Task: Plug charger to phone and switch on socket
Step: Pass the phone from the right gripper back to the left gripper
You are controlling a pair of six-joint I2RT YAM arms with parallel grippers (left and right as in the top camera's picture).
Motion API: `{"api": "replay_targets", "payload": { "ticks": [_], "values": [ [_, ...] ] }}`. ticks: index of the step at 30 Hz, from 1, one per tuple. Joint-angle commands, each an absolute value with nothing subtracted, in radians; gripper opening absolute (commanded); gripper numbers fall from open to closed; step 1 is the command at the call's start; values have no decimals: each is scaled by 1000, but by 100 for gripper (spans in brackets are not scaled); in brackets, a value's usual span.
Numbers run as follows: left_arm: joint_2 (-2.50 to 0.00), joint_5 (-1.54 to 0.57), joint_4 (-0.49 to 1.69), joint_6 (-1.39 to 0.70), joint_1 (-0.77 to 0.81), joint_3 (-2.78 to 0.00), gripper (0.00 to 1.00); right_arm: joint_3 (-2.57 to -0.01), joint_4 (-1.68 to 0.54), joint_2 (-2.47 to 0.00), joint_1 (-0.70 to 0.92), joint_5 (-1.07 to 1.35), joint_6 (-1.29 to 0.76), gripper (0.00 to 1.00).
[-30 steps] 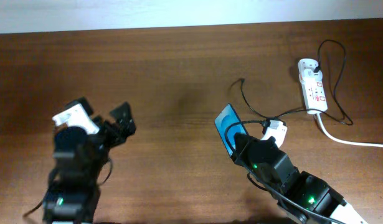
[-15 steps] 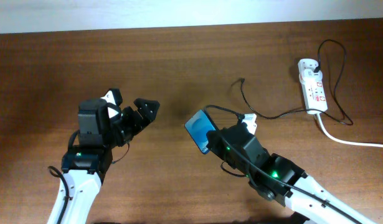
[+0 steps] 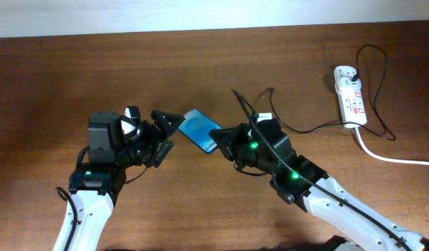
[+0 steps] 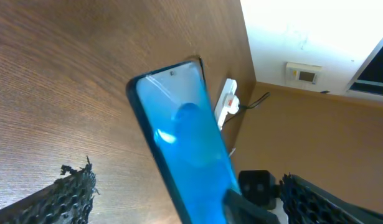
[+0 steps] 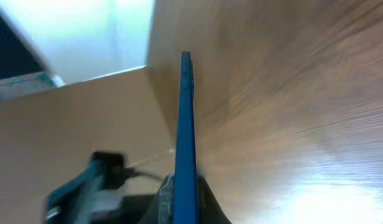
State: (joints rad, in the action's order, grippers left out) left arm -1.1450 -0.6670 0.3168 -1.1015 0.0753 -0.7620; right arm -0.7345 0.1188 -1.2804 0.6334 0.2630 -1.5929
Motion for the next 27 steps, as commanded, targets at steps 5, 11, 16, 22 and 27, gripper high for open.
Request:
{"api": "replay_targets", "payload": {
  "ticks": [5, 11, 16, 22, 27],
  "values": [
    [-1144, -628, 316, -1146, 71, -764, 99, -751, 237, -1271, 635, 356, -1719, 4],
    [-1145, -606, 316, -1299, 72, -764, 89, -751, 224, -1271, 635, 355, -1797, 4],
    [-1145, -605, 316, -1512, 146, -764, 70, -751, 221, -1294, 635, 372, -1817, 4],
    [-1144, -606, 316, -1625, 159, -764, 52, -751, 221, -1299, 635, 419, -1823, 4],
    [-1144, -607, 282, -1679, 159, -764, 52, -751, 221, -1299, 635, 434, -1823, 4]
  ]
}}
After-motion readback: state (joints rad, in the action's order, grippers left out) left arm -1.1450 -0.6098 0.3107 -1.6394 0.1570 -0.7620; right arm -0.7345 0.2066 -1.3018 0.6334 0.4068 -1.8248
